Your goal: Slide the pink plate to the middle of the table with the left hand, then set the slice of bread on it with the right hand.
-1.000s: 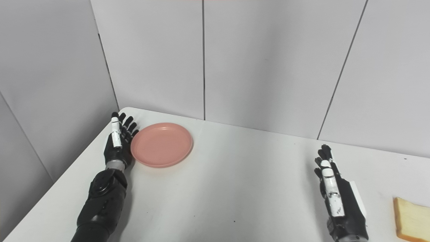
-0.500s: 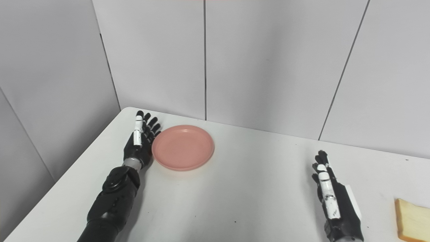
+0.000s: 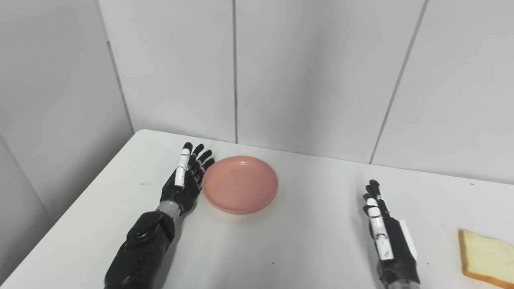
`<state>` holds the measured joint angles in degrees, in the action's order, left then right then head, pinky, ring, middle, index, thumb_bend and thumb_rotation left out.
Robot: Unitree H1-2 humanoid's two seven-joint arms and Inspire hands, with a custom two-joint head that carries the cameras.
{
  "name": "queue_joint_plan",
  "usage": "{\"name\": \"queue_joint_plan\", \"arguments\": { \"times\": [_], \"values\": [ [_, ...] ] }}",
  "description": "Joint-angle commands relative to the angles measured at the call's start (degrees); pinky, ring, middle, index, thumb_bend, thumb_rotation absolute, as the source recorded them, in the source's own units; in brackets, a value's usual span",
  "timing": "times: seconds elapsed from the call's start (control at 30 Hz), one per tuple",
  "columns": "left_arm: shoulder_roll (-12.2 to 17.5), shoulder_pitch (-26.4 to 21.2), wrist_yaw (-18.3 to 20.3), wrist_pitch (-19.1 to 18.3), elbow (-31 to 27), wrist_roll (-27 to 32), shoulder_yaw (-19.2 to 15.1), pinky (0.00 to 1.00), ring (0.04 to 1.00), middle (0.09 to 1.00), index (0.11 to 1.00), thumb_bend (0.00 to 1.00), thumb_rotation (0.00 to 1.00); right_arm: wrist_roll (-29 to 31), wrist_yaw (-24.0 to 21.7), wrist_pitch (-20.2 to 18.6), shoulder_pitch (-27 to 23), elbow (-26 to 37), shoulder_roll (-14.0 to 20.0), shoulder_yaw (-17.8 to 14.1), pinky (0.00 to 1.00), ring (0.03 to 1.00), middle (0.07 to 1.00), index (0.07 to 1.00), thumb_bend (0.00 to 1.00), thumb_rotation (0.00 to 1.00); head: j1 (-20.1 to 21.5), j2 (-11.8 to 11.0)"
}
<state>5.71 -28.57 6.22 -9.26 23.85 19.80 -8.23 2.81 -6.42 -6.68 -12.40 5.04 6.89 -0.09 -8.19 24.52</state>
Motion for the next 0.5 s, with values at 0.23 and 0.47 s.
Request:
{"name": "queue_joint_plan", "arguments": {
  "times": [0.23,0.47],
  "values": [
    [-0.80,2.29,1.79,-5.61,-9.58,-0.79,2.88,0.98,0.975,0.973,0.978,0.63,1.00,-1.94,1.74,2.49,-1.85,0.74,-1.79,0.57,0.99,0.987,1.000,1.000,0.17,1.00,6.18,1.74],
    [-2.13,5.00,3.31,-9.94,-17.57,-2.04,8.03,1.00,0.990,0.993,0.991,0.60,1.00,-3.77,3.16,0.89,-2.05,2.20,-3.39,1.13,0.97,0.983,1.000,1.000,0.20,1.00,10.76,3.59]
  ]
}}
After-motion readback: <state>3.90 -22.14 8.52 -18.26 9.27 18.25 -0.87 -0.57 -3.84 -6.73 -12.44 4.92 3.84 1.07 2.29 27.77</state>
